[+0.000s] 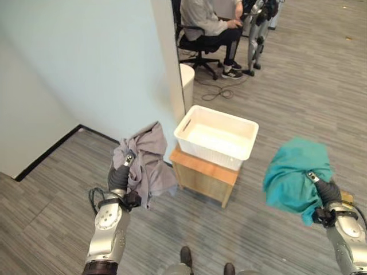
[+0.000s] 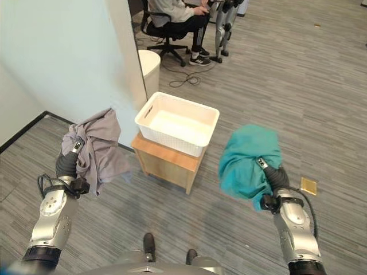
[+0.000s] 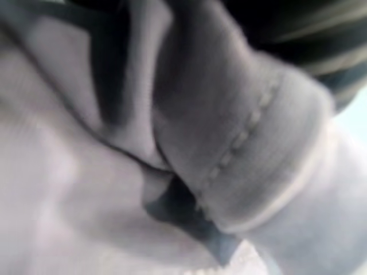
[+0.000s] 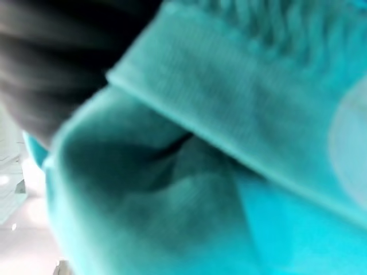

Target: Pick up bed clothes into laundry basket.

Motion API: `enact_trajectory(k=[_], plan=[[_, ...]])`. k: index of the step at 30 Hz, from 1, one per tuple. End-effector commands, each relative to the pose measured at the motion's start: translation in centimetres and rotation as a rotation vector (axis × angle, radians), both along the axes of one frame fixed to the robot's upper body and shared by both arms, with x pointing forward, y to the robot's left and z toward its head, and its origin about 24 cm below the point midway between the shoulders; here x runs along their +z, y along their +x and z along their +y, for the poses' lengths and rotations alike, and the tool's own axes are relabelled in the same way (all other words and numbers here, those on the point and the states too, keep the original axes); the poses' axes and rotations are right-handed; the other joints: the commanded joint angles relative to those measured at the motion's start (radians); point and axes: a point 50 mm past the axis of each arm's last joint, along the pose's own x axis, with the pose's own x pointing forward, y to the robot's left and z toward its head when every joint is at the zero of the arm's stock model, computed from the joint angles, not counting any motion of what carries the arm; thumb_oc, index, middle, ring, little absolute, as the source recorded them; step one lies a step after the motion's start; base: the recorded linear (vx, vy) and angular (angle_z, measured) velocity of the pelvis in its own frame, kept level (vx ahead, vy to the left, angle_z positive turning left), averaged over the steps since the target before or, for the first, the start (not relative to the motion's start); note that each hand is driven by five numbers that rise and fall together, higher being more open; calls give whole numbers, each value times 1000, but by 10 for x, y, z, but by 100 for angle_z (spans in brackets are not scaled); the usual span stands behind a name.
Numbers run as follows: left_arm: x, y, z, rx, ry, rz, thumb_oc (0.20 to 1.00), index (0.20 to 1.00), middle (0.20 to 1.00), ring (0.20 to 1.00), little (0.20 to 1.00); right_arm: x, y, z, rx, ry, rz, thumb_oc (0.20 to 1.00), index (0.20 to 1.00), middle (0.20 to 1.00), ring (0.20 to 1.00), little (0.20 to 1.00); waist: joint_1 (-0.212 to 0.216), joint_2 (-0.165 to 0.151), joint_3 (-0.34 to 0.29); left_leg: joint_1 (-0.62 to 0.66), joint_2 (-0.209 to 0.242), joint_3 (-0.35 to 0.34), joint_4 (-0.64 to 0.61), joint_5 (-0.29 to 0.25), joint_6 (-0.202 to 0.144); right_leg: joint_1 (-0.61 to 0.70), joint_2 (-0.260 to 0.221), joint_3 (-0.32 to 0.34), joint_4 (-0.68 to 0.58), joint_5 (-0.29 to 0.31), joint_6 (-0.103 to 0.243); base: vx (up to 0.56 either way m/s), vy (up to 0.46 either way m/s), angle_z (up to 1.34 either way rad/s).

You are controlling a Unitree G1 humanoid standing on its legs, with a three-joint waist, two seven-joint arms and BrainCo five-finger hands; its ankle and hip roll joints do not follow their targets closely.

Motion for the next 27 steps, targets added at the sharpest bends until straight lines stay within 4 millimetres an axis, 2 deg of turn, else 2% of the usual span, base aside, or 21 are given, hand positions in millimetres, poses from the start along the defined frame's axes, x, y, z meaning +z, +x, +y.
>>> enact_trajectory(k=[1,2,3,6,8,9,10,12,14,18,19,21,22,25,27], plan=[[30,-3,17,-13,95,-105,200,200,200,200,200,83,31,-36,8,-320,-177,200,200,200,200,200,54,-27,-87,21,52,-32,9,-11,-54,-58,-38,-27,49,36,66,92,80,16],[30,-4,17,-11,92,-106,200,200,200,200,200,84,32,-36,11,-322,-179,200,200,200,200,200,52,-24,-86,21,52,-31,9,-12,-53,-58,-38,-26,49,36,67,49,59,6],[28,-6,14,-49,96,-92,200,200,200,200,200,106,44,-49,-1,-401,-178,200,200,200,200,200,76,-36,-83,13,46,-35,6,-16,-51,-66,-42,-29,41,43,73,42,60,9],[19,-10,4,-108,67,-60,200,200,200,200,200,137,68,-65,-34,-498,-148,200,200,200,200,200,108,-51,-75,-13,37,-43,6,-18,-49,-83,-46,-38,30,55,81,34,70,12],[16,-11,2,-120,51,-51,200,200,200,200,200,152,80,-70,-55,-573,-118,200,200,200,200,200,117,-55,-71,-29,31,-48,6,-18,-48,-95,-46,-40,27,61,84,12,47,13],[16,-11,2,-118,51,-52,200,200,200,200,200,152,81,-69,-53,-574,-119,200,200,200,200,200,115,-54,-71,-30,31,-48,6,-18,-48,-95,-46,-40,27,61,84,16,68,7],[14,-14,2,-134,41,-33,200,200,200,200,200,177,94,-79,-132,-651,-104,200,200,200,200,200,151,-63,-52,-58,27,-61,6,-13,-47,-114,-45,-51,23,68,87,-19,46,4],[14,-15,3,-128,35,-34,200,200,200,200,200,184,102,-76,-145,-652,-107,200,200,200,200,200,154,-61,-45,-71,25,-67,6,-11,-46,-122,-44,-55,22,71,87,-20,27,6],[15,-16,8,-109,37,-31,200,200,200,200,200,188,113,-75,-178,-646,-90,200,200,200,200,200,182,-63,-25,-98,20,-80,6,-6,-44,-139,-43,-66,18,75,87,-8,25,26],[17,-18,14,-81,40,-38,200,200,200,200,200,191,122,-73,-210,-658,-66,200,200,200,200,200,202,-60,-5,-131,15,-95,6,-1,-41,-163,-43,-78,15,79,88,-37,21,17],[24,-16,17,-73,61,-60,200,200,200,200,200,192,129,-71,-245,-655,-49,200,200,200,200,200,221,-50,24,-168,10,-109,6,7,-39,-195,-42,-86,13,85,87,-62,26,27],[24,-16,17,-71,59,-61,200,200,200,200,200,193,130,-71,-244,-656,-51,200,200,200,200,200,219,-49,22,-171,10,-109,6,7,-39,-198,-42,-86,13,85,87,-65,24,12],[31,-14,20,-65,75,-84,200,200,200,200,200,203,132,-71,-281,-650,-64,200,200,200,200,200,229,-40,46,-206,7,-116,6,15,-39,-233,-43,-84,13,92,85,-108,26,6],[41,-10,15,-75,75,-126,200,200,200,200,200,216,135,-74,-355,-635,-63,200,200,200,200,200,250,-20,100,-277,3,-122,10,30,-41,-302,-40,-81,11,108,81,-132,45,4],[43,-10,9,-82,57,-150,200,200,200,200,200,213,134,-79,-378,-607,-36,200,200,200,200,200,256,-11,134,-313,0,-123,10,40,-43,-342,-38,-79,11,116,81,-53,34,-1]])
